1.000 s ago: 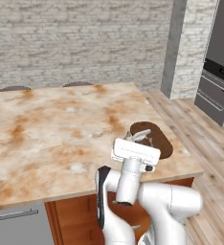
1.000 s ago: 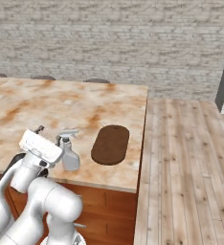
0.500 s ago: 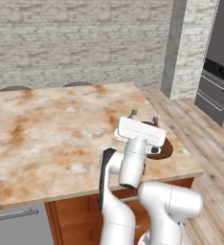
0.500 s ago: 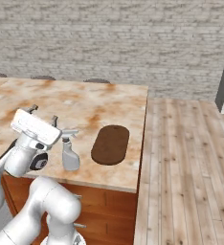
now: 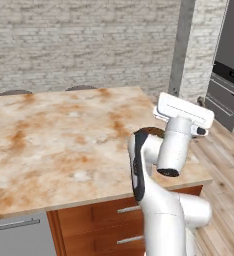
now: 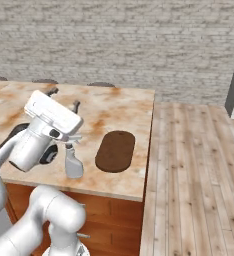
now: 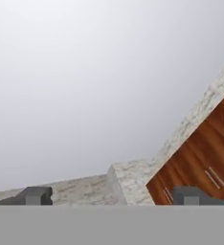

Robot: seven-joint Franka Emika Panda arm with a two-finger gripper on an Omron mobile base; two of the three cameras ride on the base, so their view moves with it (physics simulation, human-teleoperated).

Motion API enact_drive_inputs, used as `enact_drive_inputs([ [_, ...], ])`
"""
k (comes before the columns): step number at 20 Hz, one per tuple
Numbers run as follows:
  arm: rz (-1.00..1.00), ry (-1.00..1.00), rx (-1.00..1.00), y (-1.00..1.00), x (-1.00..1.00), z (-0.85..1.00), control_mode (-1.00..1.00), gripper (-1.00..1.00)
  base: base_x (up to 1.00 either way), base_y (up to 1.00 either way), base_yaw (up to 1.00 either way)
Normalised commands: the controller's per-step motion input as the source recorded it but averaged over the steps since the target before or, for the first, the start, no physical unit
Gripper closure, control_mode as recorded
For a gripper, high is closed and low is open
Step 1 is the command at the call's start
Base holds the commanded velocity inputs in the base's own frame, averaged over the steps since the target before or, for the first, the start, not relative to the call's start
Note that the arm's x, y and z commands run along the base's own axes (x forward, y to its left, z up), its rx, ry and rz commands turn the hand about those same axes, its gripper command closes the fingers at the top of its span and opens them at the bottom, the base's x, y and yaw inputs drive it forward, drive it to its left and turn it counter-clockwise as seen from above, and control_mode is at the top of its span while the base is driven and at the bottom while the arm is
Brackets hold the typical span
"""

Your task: Grab the spray bottle from the cabinet, then place it next to the cutting board for sanitizing. Then grab the dish brush from the countertop next to the sink and place it next to the cutting board.

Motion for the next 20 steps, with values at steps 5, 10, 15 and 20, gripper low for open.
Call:
enact_drive_inputs([
  [5,-0.34,0.57,0.05,-1.00,-0.27,1.00,-1.00,-1.00,0.00,0.00,0.00],
  [10,-0.28,0.80,0.04,-0.79,-0.33,0.89,-1.00,-1.00,0.00,0.00,0.00],
  [15,-0.02,0.80,-0.01,0.05,-0.56,0.98,-1.00,-1.00,0.00,0.00,0.00],
  [20,0.08,0.77,0.00,0.55,-0.24,0.83,-1.00,-1.00,0.00,0.00,0.00],
])
